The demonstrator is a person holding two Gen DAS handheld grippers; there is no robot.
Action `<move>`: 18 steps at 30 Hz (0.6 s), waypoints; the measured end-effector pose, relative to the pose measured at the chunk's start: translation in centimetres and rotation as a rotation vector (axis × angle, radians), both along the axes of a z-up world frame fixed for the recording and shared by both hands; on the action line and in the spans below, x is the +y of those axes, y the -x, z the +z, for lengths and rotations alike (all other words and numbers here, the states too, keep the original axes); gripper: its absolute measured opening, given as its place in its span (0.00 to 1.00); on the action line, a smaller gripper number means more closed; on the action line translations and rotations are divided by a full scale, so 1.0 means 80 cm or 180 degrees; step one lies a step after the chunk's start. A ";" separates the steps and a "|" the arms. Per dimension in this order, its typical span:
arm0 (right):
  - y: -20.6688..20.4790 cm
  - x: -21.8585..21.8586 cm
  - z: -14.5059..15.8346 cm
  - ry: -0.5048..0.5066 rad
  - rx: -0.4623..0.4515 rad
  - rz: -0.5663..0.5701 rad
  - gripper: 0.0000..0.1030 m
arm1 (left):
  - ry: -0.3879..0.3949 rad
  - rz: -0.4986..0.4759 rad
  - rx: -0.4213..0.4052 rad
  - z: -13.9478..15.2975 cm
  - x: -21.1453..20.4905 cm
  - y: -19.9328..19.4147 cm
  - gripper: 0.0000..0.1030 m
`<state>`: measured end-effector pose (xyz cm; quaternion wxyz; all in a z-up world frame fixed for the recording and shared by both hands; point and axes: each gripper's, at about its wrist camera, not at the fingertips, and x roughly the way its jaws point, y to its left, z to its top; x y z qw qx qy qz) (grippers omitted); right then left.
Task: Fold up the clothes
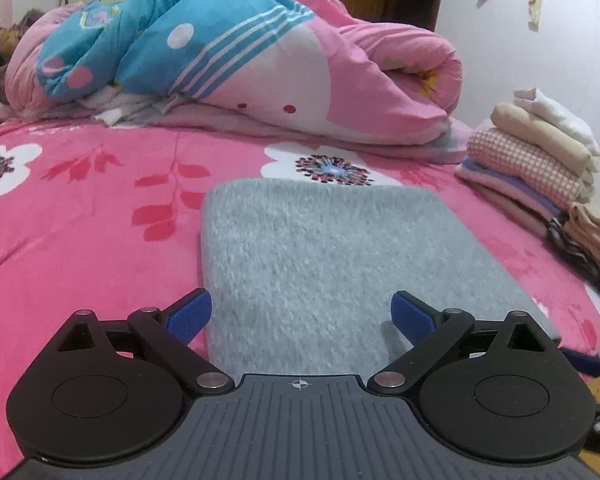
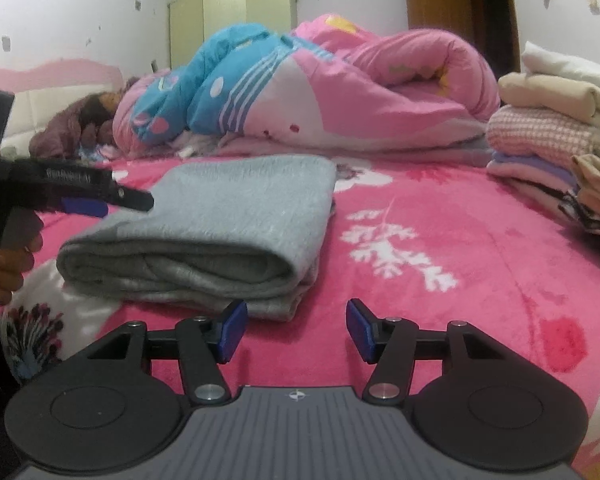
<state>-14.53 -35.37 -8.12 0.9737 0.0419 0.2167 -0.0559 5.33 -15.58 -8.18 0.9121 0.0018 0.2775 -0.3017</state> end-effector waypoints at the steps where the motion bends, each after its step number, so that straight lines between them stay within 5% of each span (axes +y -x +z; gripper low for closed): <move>1: 0.001 -0.001 0.001 0.0001 -0.0049 0.0022 0.56 | -0.0031 -0.0012 -0.0033 -0.001 -0.003 0.001 0.94; 11: -0.018 0.019 -0.018 0.0268 -0.0216 0.0194 0.56 | -0.0256 -0.0223 -0.0698 0.007 -0.016 0.034 0.95; 18: -0.022 0.013 -0.017 0.0031 -0.0411 0.0058 0.56 | -0.0665 -0.0999 -0.1248 0.010 -0.044 0.080 0.94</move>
